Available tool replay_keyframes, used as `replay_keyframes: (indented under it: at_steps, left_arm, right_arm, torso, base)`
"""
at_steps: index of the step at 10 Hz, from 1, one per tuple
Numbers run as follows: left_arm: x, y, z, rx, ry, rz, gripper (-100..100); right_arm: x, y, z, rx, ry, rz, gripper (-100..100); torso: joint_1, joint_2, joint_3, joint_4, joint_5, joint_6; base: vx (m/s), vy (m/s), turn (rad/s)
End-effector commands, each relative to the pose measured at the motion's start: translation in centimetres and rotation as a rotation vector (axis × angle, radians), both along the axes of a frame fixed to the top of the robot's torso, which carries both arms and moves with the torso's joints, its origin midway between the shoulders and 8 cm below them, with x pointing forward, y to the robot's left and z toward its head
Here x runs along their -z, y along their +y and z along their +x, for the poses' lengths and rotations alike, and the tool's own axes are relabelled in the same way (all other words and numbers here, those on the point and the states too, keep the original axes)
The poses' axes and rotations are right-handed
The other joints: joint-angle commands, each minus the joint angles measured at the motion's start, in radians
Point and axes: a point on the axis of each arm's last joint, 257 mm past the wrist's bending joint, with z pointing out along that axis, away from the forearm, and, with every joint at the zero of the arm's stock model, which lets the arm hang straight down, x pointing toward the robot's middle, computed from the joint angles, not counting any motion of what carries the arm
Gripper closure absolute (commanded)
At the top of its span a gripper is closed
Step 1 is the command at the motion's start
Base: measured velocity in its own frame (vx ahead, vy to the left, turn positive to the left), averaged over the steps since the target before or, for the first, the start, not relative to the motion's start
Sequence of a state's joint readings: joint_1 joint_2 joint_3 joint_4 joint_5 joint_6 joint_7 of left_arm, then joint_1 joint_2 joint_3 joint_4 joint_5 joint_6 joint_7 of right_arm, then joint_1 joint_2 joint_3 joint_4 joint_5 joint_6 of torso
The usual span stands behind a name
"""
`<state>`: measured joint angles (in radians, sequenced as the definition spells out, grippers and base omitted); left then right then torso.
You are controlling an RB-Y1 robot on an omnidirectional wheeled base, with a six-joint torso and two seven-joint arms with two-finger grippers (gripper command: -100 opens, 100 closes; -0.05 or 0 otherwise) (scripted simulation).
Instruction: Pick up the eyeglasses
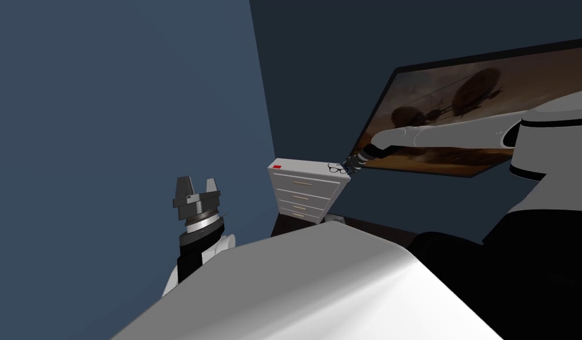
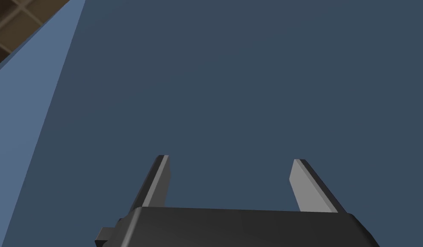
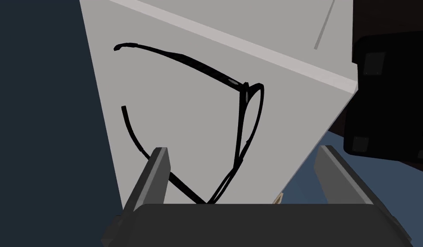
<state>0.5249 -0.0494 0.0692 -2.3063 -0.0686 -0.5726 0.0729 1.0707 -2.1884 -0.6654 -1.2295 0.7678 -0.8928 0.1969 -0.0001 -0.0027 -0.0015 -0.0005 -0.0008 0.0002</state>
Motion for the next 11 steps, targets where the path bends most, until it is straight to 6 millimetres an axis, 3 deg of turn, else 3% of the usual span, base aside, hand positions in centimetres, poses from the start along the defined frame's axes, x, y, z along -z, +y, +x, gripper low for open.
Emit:
replay_keyframes:
  at_steps: [1, 3, 4, 8, 9, 10, 11]
  left_arm:
    - [0.0, 0.0, 0.0, 0.0, 0.0, 0.0, 0]
    - [0.2, 0.0, 0.1, 0.001, 0.006, -0.001, 0]
    - [0.2, 0.0, 0.1, 0.001, 0.006, -0.001, 0]
    - [0.2, -0.1, 0.1, 0.003, 0.006, -0.001, 0]
    - [0.2, -0.1, 0.1, 0.003, 0.006, -0.001, 0]
    - [0.2, -0.1, 0.1, 0.003, 0.006, -0.001, 0]
    - [0.2, -0.1, 0.1, 0.003, 0.006, -0.001, 0]
  right_arm:
    - [0.9, -0.3, -0.5, -0.002, -0.003, -0.002, -100]
    - [1.0, -0.4, -0.6, -0.002, -0.001, -0.001, -100]
    - [1.1, -0.5, -0.6, -0.002, -0.003, -0.002, 100]
    - [0.9, -0.4, -0.5, -0.004, -0.008, -0.002, 100]
    - [0.9, -0.4, -0.5, -0.004, -0.008, -0.002, 0]
    - [-0.1, 0.1, 0.1, -0.003, -0.002, -0.002, 100]
    - [-0.6, 0.3, 0.3, -0.002, -0.002, -0.002, 100]
  torso:
    - [0.0, 0.0, 0.0, 0.0, 0.0, 0.0]
    - [0.004, -0.006, -0.002, 0.001, -0.001, 0.0]
    - [0.004, -0.005, -0.003, 0.001, -0.001, 0.0]
    - [0.004, -0.004, -0.002, 0.0, -0.002, 0.0]
    - [0.004, -0.004, -0.002, 0.0, -0.002, 0.0]
    - [0.004, -0.004, -0.002, 0.0, -0.002, 0.0]
    - [0.004, -0.002, -0.001, 0.0, -0.002, -0.001]
  base:
    - [0.056, 0.026, 0.003]
    - [0.042, 0.013, -0.003]
    - [0.0, 0.0, 0.0]
    - [0.0, 0.0, 0.0]
    - [0.0, 0.0, 0.0]
    - [-0.049, -0.005, -0.004]
    - [-0.086, -0.022, 0.01]
